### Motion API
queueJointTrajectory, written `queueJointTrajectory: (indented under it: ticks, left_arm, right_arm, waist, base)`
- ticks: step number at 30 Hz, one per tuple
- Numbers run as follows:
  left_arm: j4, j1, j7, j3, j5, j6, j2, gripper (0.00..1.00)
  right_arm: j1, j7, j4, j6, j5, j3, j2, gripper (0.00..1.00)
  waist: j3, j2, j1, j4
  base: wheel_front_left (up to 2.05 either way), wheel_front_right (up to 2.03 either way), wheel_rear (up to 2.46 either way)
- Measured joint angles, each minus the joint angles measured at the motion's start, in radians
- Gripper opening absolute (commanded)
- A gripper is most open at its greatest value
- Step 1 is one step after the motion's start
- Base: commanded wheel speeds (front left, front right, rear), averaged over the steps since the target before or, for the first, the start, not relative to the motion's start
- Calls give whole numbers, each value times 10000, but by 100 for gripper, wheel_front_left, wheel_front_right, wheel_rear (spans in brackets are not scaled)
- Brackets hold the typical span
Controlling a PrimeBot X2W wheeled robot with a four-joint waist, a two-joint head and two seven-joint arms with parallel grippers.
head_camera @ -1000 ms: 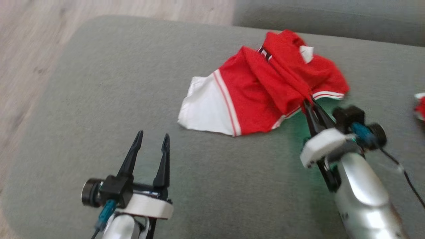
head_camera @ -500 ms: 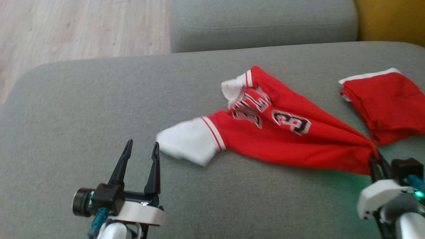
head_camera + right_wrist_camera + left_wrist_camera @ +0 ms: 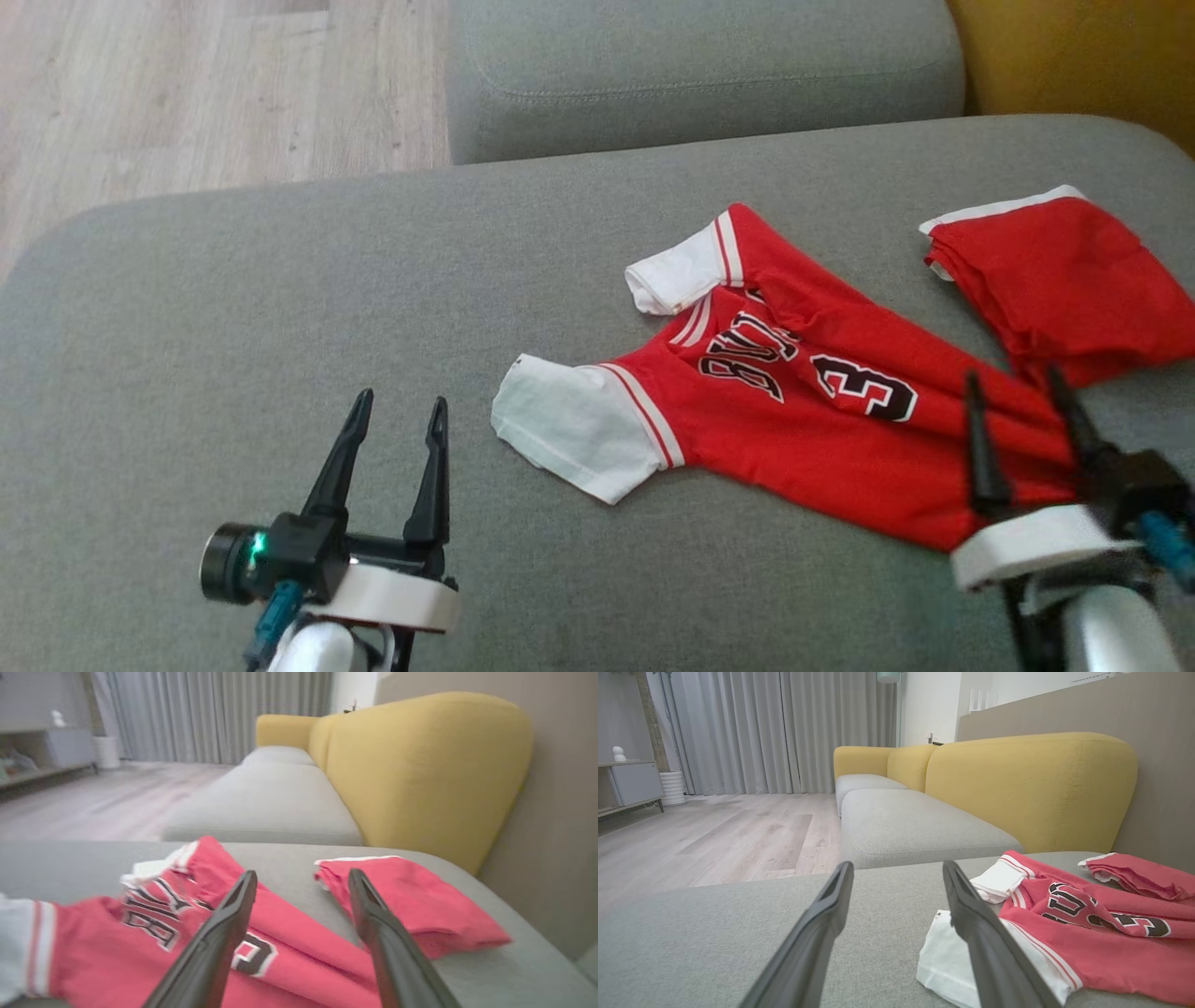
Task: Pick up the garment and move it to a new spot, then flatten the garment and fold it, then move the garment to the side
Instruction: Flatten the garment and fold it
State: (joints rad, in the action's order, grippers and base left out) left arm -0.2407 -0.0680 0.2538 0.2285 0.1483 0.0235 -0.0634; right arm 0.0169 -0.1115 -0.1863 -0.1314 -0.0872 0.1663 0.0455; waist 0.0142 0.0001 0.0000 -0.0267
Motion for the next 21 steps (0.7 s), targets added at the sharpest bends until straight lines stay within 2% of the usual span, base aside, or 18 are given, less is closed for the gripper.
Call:
queueJointTrajectory:
  ticks: [4, 7, 10, 16, 21]
  left_arm:
    - [-8, -156, 0, -12, -88, 44, 8, 100]
    - [-132, -373, 0, 10, -88, 138, 23, 100]
    - [-763, -998, -86, 226, -157, 431, 33, 100]
    - [-2282, -2149, -1522, 1043, 109, 922, -6, 100]
    - [-3267, -2968, -2107, 1348, 487, 1003, -67, 100]
  right_arm:
    - [-44, -874, 230, 0, 1243, -1323, -33, 100]
    - [-92, -1007, 178, 0, 1461, -1530, -29, 100]
    - [-48, -1104, 165, 0, 1522, -1582, -29, 100]
    - [321, -1187, 59, 0, 1680, -1670, -27, 100]
    - [546, -1275, -92, 0, 1728, -1829, -25, 100]
  waist:
    - [217, 0, 0, 17]
    - [434, 0, 1, 38]
    - [775, 0, 1, 46]
    - [1258, 0, 2, -99]
    - [1557, 0, 2, -367]
  base:
    - [0, 0, 0]
    - [0, 0, 0]
    - [0, 0, 0]
    - [0, 0, 0]
    - [0, 0, 0]
